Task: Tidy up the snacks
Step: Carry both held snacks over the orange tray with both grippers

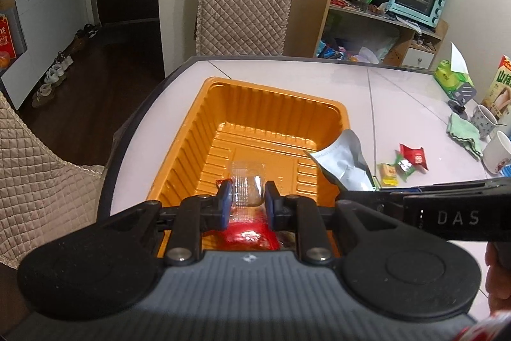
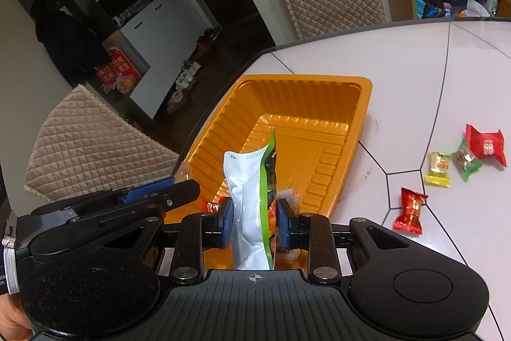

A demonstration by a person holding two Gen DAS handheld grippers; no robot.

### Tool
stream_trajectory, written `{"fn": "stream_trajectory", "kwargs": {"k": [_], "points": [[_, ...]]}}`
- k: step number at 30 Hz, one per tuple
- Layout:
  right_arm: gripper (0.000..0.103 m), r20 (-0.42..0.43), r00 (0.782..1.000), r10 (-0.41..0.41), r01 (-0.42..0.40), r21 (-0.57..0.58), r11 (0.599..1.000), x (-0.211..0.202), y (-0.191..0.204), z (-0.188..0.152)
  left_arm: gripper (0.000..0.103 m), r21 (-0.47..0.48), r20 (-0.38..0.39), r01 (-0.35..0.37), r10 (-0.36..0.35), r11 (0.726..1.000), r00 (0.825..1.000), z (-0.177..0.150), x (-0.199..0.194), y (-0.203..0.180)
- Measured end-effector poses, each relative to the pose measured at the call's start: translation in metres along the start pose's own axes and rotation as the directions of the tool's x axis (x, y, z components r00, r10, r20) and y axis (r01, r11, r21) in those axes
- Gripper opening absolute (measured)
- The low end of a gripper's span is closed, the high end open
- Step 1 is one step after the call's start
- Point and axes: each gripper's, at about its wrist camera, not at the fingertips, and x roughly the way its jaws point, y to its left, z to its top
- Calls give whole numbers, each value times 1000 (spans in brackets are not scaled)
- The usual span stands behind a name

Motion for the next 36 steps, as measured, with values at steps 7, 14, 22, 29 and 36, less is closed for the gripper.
{"fn": "stream_trajectory", "kwargs": {"k": [7,14,22,29,36], "points": [[29,-8,1000,0,0,17,1000,18,-3,13,19,-8,7,-4,4,1000,1000,13,13,12],[29,-12,1000,-12,12,21,1000,35,-9,27,19,-1,14,5,-5,1000,1000,27,28,13],[29,-27,999,-29,30,44,999,58,-21,39,19,11,9,18,-18,1000,1000,42,52,15],[29,-28,998,-48,49,67,997,72,-31,49,19,27,-9,34,-34,999,999,50,78,14],[29,-21,998,-62,64,76,995,76,-37,53,20,38,-38,46,-44,998,998,54,101,12]]}}
